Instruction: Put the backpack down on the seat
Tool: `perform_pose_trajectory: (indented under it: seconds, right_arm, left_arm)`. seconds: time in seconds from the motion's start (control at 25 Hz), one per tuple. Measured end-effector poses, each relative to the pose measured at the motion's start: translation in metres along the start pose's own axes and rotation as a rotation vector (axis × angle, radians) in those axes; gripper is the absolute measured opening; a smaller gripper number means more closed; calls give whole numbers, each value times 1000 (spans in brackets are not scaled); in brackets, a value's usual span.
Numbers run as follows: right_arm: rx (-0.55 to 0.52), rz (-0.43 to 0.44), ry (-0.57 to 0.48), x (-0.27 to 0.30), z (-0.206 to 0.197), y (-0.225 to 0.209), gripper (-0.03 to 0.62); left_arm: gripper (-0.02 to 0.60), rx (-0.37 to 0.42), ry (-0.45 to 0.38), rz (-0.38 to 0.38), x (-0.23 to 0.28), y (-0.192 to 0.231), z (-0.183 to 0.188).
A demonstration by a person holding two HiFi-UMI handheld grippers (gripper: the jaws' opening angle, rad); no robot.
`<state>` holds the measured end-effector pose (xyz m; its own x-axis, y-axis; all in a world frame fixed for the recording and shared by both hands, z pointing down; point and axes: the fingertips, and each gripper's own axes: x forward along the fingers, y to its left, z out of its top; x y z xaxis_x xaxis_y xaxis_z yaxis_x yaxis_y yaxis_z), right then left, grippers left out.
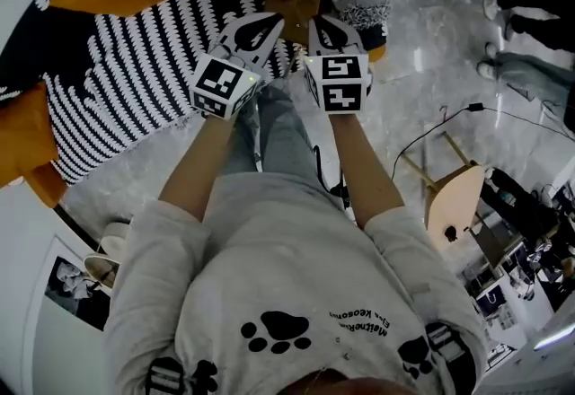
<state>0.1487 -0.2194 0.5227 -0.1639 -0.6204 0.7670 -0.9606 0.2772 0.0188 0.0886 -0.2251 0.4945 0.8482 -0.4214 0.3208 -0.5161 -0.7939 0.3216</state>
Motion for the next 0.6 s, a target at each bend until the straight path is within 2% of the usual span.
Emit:
perform_pose_trajectory:
  seconds: [0.32,0.6]
  right_arm:
    - [60,-14,-127,-88,27,23,32]
    - [76,-46,-245,-159,31,48,32]
  left_arm:
    - [21,-14,-52,10,-64,-50,37]
    - [21,23,-123,-18,-110,-100,70]
